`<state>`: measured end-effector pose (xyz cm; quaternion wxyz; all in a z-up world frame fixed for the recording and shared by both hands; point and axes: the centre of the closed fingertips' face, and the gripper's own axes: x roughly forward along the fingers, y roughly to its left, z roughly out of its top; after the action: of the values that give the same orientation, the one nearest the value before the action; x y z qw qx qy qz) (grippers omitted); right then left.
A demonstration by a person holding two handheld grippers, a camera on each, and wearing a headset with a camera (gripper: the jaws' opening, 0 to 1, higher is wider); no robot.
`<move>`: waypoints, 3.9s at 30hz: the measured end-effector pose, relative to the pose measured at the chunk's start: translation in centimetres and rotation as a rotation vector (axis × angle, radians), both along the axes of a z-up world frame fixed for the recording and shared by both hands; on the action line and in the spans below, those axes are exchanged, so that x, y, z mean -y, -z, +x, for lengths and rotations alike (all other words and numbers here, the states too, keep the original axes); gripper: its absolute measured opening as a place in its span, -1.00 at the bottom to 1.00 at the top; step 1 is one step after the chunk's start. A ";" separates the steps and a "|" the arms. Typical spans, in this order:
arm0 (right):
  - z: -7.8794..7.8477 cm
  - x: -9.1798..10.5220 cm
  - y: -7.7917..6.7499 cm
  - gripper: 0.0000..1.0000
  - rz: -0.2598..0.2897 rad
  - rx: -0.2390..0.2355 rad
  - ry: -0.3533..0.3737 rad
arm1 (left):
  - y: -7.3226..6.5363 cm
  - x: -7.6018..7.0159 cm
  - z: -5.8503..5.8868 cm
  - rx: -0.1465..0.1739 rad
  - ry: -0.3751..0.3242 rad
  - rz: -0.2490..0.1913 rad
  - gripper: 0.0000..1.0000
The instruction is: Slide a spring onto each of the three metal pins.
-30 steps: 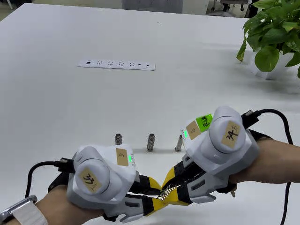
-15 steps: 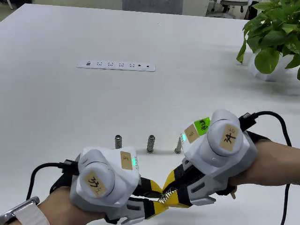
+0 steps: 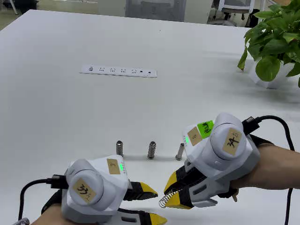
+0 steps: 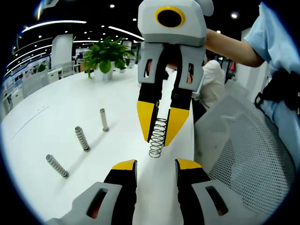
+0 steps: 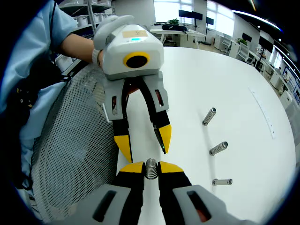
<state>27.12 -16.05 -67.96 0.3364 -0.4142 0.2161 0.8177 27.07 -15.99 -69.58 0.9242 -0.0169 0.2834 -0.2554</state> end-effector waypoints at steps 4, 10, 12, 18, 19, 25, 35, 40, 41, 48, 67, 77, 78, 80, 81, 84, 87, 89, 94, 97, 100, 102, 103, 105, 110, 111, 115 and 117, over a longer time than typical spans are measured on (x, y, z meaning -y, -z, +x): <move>0.7 0.1 0.2 -0.76 -0.011 0.028 -0.019 | -0.3 -1.6 -0.1 0.011 -0.092 -0.011 -0.13; 1.8 -0.4 -0.3 -0.76 -0.010 0.051 -0.029 | -0.8 -4.3 -0.3 0.035 -0.210 -0.007 0.19; 2.2 -0.6 -0.3 -0.76 -0.010 0.062 -0.037 | -0.8 -5.1 -0.5 0.034 -0.242 -0.014 0.30; 3.4 -1.0 -0.5 -0.76 -0.011 0.090 -0.051 | -0.9 -6.9 -1.0 0.042 -0.327 -0.022 0.57; 3.6 -1.1 -0.5 -0.76 -0.010 0.096 -0.053 | -1.0 -7.2 -1.1 0.044 -0.344 -0.027 0.58; 4.8 -1.5 -0.8 -0.76 -0.016 0.124 -0.065 | -1.0 -9.1 -1.6 0.059 -0.438 -0.008 0.86; 8.3 -3.7 -2.2 -0.76 -0.009 0.207 -0.083 | -0.5 -11.0 -2.2 0.058 -0.509 -0.033 1.00; 10.4 -4.7 -2.3 -0.76 -0.021 0.259 -0.092 | -0.4 -11.0 -2.3 0.058 -0.512 -0.033 1.00; 10.7 -4.8 -2.4 -0.76 -0.027 0.273 -0.100 | -0.2 -11.0 -2.4 0.055 -0.510 -0.027 1.00; 11.9 -5.2 -2.3 -0.76 -0.060 0.324 -0.128 | -0.2 -11.5 -2.5 0.061 -0.524 -0.036 1.00; 13.5 -5.2 -0.8 -0.76 -0.155 0.365 -0.174 | 0.2 -11.3 -2.7 0.046 -0.523 -0.049 0.98; 13.0 -5.4 -0.3 -0.75 -0.169 0.364 -0.193 | 0.5 -11.0 -2.7 0.031 -0.514 -0.050 0.96; 13.1 -5.4 -0.2 -0.75 -0.171 0.366 -0.194 | 0.5 -11.1 -2.7 0.032 -0.514 -0.048 0.97; 13.2 -5.3 0.0 -0.75 -0.175 0.367 -0.194 | 0.5 -11.0 -2.7 0.031 -0.514 -0.055 0.96; 13.2 -5.4 0.0 -0.75 -0.176 0.368 -0.195 | 0.5 -11.0 -2.7 0.031 -0.514 -0.054 0.96; 13.1 -5.4 0.1 -0.75 -0.180 0.365 -0.197 | 0.5 -11.0 -2.7 0.028 -0.512 -0.054 0.96; 13.0 -5.4 0.1 -0.75 -0.183 0.366 -0.199 | 0.6 -11.0 -2.7 0.026 -0.509 -0.052 0.96; 12.9 -5.5 0.2 -0.75 -0.183 0.368 -0.203 | 0.6 -10.9 -2.7 0.023 -0.508 -0.053 0.96; 13.0 -5.4 0.5 -0.75 -0.191 0.372 -0.204 | 0.7 -11.1 -2.7 0.022 -0.508 -0.055 0.95; 12.8 -5.3 0.7 -0.75 -0.196 0.374 -0.208 | 0.6 -11.1 -2.7 0.024 -0.509 -0.056 0.95; 12.8 -5.4 1.1 -0.75 -0.201 0.378 -0.211 | 0.7 -11.1 -2.7 0.022 -0.510 -0.057 0.94; 12.9 -5.5 1.5 -0.75 -0.205 0.383 -0.214 | 0.7 -11.1 -2.7 0.021 -0.509 -0.059 0.94; 12.9 -5.5 1.6 -0.75 -0.206 0.383 -0.215 | 0.7 -11.1 -2.7 0.021 -0.509 -0.059 0.93; 12.8 -5.4 1.9 -0.75 -0.211 0.389 -0.220 | 0.7 -11.1 -2.7 0.021 -0.509 -0.059 0.93; 12.8 -5.4 2.8 -0.75 -0.223 0.400 -0.227 | 0.8 -11.2 -2.8 0.017 -0.508 -0.061 0.92; 12.8 -5.4 3.0 -0.75 -0.226 0.403 -0.228 | 0.8 -11.1 -2.8 0.017 -0.508 -0.062 0.92; 12.9 -5.5 3.5 -0.75 -0.231 0.409 -0.229 | 0.9 -11.1 -2.8 0.014 -0.507 -0.064 0.92; 13.0 -5.5 4.1 -0.75 -0.235 0.412 -0.231 | 0.9 -11.1 -2.8 0.011 -0.506 -0.067 0.92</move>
<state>40.10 -10.52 -72.10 0.2275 -0.6301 0.1878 0.7183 24.24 -4.93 -70.46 0.9592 -0.1167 0.2564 -0.0253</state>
